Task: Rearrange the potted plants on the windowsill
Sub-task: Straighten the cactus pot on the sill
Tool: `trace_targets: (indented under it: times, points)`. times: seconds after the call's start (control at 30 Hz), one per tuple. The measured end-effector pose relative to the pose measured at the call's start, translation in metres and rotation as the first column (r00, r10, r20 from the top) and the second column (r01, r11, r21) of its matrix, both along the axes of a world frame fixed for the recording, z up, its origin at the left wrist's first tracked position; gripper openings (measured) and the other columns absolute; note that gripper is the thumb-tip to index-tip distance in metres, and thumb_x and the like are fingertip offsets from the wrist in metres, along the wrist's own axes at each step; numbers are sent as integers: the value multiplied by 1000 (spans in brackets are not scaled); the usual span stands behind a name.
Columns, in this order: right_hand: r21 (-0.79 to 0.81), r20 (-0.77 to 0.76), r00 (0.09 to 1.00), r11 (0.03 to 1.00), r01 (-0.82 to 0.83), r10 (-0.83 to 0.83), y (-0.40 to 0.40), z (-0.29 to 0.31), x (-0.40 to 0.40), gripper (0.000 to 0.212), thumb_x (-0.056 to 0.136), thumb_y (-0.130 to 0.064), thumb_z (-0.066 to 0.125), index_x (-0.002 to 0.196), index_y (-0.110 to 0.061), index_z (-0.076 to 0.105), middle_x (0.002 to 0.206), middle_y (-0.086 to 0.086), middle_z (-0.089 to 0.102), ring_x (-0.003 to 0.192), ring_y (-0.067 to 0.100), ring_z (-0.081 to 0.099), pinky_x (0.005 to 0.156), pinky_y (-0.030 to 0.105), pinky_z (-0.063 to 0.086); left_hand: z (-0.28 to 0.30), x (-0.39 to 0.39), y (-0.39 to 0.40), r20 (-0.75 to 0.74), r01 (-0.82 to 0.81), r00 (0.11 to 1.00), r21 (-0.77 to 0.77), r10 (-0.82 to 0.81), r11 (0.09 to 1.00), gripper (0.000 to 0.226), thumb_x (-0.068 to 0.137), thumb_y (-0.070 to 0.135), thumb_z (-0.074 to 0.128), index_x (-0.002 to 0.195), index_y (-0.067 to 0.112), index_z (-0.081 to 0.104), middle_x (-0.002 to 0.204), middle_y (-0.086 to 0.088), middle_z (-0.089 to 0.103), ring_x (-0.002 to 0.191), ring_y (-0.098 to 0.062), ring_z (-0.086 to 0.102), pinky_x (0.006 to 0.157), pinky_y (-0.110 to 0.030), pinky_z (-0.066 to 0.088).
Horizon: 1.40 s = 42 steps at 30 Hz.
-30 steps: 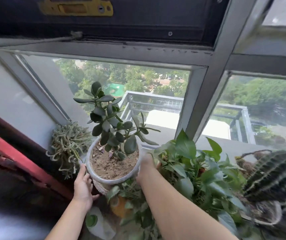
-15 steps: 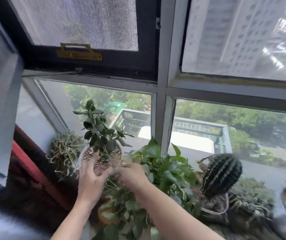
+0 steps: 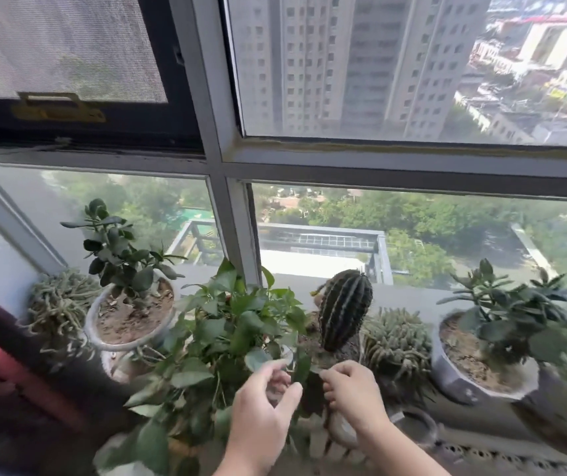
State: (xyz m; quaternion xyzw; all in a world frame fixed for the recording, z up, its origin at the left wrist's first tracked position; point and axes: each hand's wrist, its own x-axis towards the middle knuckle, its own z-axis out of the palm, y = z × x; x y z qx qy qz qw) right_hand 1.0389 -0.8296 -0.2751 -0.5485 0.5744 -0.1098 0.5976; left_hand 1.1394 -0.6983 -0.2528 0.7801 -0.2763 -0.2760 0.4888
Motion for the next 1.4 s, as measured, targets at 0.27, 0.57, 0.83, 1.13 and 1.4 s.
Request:
trace_targets:
  times: [0.27,0.57,0.83,1.13,1.4]
  points:
    - [42,-90,993,996,85,-81,-42,-48,-34,64,78,-6,71,138,-2,51,121,8,67,113,27,59,101,38,45,-69,-54,-79,-366,111,930,168,-42,979,119,70,29,75,161,13,0,165,-7,24,151,-20,26,122,-39,26]
    - [125,88,993,990,70,-81,-58,-58,-13,47,72,4,68,116,-13,67,101,10,77,98,31,70,96,47,54,-93,-30,-110,-420,-96,892,183,166,978,97,71,-5,71,154,19,28,125,0,58,108,-17,56,83,-21,42]
    - [119,83,992,989,83,-93,-59,-70,-7,62,52,-10,69,113,-23,68,97,11,77,98,34,70,93,51,54,-97,-22,-115,-525,-162,828,111,196,981,111,72,-10,68,160,29,12,143,-2,50,125,-24,55,100,-31,44]
    - [147,156,983,986,76,-99,-53,-75,8,58,56,1,66,111,-16,68,90,11,79,90,32,74,87,50,59,-98,-7,-110,-572,-194,789,118,226,974,109,50,9,60,154,8,27,135,-18,59,109,-26,61,86,-29,50]
    - [95,83,996,995,16,-24,-60,-75,5,48,52,-11,67,99,-20,71,92,10,78,95,33,72,91,52,56,-95,-11,-105,-533,-190,814,132,231,973,109,51,17,63,154,12,27,146,-13,52,128,-29,53,111,-37,38]
